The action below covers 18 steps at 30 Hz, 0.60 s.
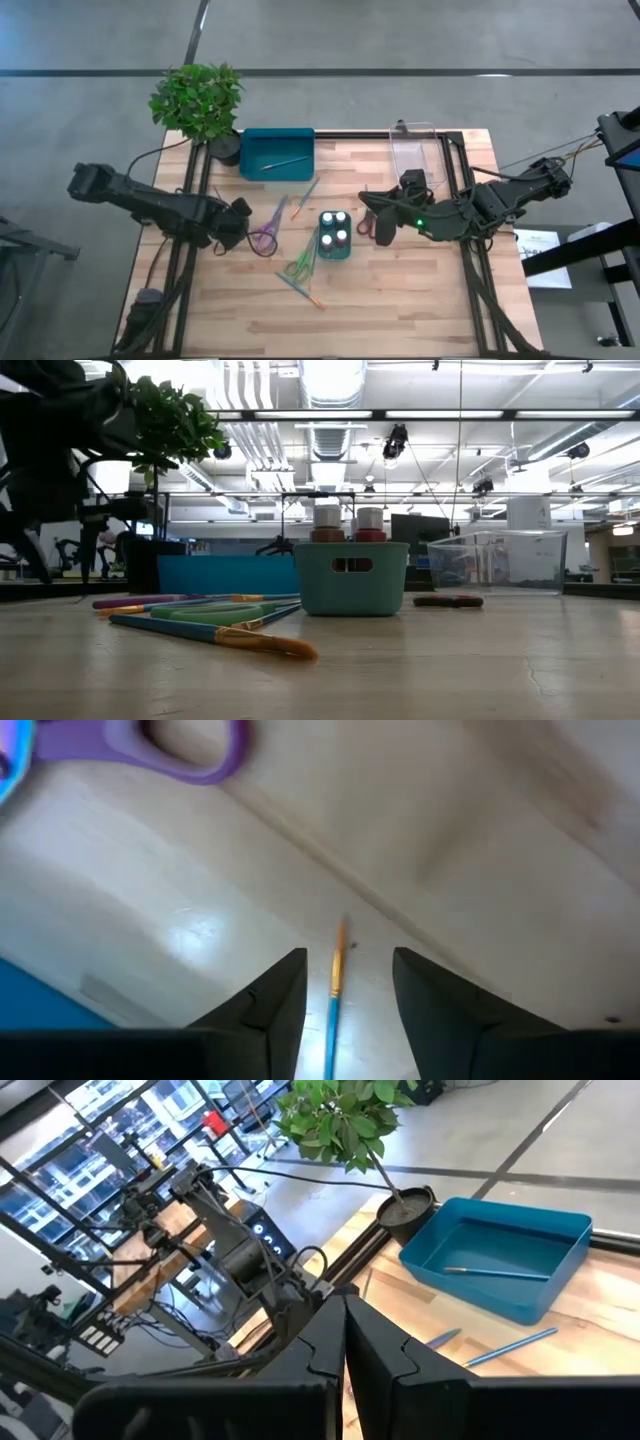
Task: Pick & Place Paint Supplies
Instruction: Put the left small blue paint brush into the blue bin
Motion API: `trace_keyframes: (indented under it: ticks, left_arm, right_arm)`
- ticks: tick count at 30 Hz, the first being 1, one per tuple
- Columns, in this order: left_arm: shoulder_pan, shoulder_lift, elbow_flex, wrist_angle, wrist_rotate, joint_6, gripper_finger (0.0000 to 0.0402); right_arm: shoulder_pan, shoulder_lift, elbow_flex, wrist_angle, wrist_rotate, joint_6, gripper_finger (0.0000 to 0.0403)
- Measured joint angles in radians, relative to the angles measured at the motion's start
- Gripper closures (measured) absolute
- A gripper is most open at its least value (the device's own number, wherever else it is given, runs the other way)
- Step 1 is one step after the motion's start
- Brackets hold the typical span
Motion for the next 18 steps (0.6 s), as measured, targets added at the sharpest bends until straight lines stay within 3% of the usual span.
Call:
trace_keyframes:
  ticks: [10, 18]
  left_arm:
    - [0.155, 0.000, -0.016, 0.020, 0.042, 0.069, 0.0307]
    - [0.254, 0.000, -0.016, 0.029, 0.074, 0.127, 0.0316]
  right_arm:
    - [0.000, 0.000, 0.000, 0.001, 0.000, 0.008, 0.0394]
    - [0.007, 0.000, 0.000, 0.001, 0.003, 0.008, 0.0394]
